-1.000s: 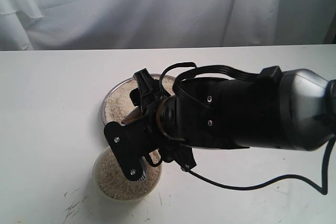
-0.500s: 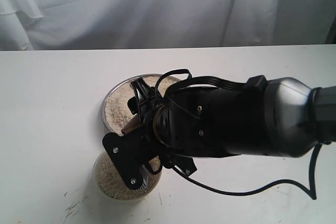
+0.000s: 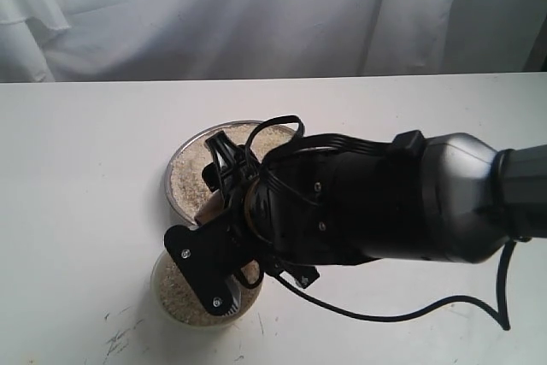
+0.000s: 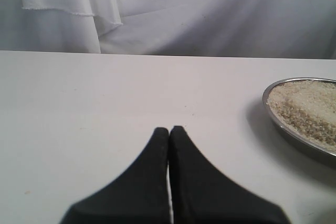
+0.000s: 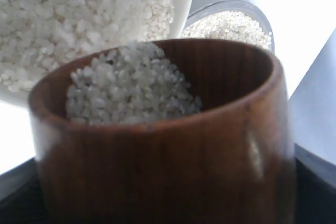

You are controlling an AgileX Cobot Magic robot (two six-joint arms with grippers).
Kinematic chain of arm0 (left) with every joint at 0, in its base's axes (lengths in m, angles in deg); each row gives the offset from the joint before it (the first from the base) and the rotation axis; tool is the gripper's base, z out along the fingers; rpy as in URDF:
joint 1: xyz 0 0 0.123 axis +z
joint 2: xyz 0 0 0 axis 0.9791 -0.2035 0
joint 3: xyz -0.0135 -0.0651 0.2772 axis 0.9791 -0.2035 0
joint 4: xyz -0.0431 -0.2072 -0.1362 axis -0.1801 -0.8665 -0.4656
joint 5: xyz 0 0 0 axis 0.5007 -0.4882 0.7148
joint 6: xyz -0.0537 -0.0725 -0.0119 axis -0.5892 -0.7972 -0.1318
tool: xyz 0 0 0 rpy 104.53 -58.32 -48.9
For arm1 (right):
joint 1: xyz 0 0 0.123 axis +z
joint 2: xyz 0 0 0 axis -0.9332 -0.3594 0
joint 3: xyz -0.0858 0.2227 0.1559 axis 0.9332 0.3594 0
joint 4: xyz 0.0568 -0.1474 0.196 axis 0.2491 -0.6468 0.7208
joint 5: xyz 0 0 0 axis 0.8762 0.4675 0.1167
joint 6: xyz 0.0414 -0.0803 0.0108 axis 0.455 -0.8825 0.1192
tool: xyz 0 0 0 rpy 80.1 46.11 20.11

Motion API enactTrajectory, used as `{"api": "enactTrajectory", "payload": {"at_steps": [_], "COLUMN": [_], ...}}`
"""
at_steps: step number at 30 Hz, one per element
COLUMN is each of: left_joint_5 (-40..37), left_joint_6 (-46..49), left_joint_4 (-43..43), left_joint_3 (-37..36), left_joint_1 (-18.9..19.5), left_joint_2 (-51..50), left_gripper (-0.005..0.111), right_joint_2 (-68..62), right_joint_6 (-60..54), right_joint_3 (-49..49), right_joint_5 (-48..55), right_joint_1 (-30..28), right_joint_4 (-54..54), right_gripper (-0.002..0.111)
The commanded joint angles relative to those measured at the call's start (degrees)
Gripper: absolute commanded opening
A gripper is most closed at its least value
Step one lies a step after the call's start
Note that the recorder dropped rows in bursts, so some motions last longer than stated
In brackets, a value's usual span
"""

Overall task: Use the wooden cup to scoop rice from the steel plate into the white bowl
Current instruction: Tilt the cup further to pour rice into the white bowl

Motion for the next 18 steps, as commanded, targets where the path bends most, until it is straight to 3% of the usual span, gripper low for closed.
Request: {"api": "enactTrajectory", "payload": {"at_steps": [1, 18], "left_joint_5": [0.4, 0.4], "left_joint_6": [-0.2, -0.2], "left_joint_4": [0.0, 0.0], "left_joint_3": [-0.3, -0.3], "left_joint_1": [-0.1, -0.1], "left_joint_2": [0.3, 0.3], "left_gripper": [0.000, 0.000], "right_joint_2": [0.1, 0.1], "right_joint_6": [-0.1, -0.3], "right_joint_3": [-0.5, -0.5], "right_joint_5": [-0.4, -0.5], "right_joint_1": [0.1, 1.0], "right_joint_4": [-2.0, -4.9], "right_gripper": [0.000, 0.000]}}
